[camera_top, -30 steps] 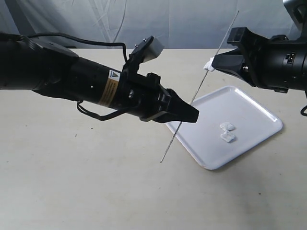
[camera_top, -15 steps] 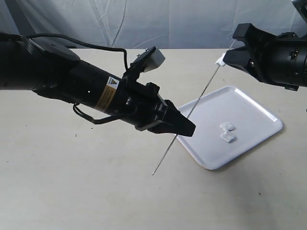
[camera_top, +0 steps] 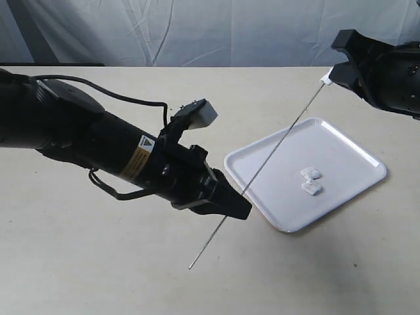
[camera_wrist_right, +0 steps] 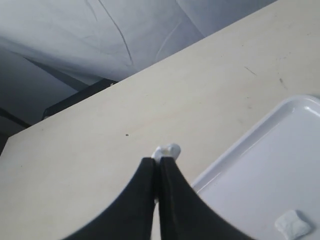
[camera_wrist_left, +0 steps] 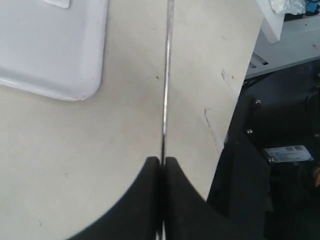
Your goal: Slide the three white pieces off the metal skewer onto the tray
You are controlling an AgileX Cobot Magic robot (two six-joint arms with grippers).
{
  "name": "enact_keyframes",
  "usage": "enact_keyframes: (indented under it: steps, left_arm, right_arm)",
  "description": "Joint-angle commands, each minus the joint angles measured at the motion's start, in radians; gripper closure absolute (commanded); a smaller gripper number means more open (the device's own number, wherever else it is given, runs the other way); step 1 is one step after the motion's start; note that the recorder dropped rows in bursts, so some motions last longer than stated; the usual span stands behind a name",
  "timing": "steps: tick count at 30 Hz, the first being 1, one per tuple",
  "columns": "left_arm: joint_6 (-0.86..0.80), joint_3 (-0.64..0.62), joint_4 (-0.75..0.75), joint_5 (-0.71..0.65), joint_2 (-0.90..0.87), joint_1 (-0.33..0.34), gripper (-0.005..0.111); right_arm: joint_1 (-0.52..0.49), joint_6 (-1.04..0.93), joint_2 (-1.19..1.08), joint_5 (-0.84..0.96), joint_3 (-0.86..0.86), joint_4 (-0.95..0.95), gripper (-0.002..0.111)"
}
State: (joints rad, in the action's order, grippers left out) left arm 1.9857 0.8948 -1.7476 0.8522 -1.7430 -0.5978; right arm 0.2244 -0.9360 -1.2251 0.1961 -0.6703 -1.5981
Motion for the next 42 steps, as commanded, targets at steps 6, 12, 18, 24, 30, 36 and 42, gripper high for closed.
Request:
enact_keyframes:
  steps: [6,12,18,24,30,36,42]
  left_arm:
    - [-0.034,-0.068,0.003,-0.118,0.01,0.0,0.107]
    - [-0.06,-0.066,0.003,-0.23,0.048,0.0,0.107]
    - [-0.084,-0.066,0.003,-0.273,0.074,0.0,0.107]
    - [-0.086,-0.066,0.003,-0.297,0.073,0.0,0.107]
    - [-0.132,-0.066,0.003,-0.33,0.073,0.0,0.107]
    - [-0.132,-0.066,0.003,-0.383,0.073,0.0,0.107]
    - [-0.132,-0.064,0.003,-0.388,0.073,0.0,0.107]
  right_arm:
    - [-0.004,-0.011,0.005,-0.087,-0.003,0.051,0.109]
    - [-0.004,-0.011,-0.076,-0.046,0.051,0.072,0.109]
    - [-0.004,-0.013,-0.27,-0.016,0.061,0.072,0.109]
    - [-0.004,-0.013,-0.447,-0.055,0.033,0.047,0.109]
    - [0.013,-0.013,-0.5,-0.039,-0.024,0.046,0.108]
    - [0.016,-0.013,-0.496,0.023,-0.026,0.03,0.078]
    - [0.016,-0.013,-0.419,0.06,-0.026,0.024,0.064]
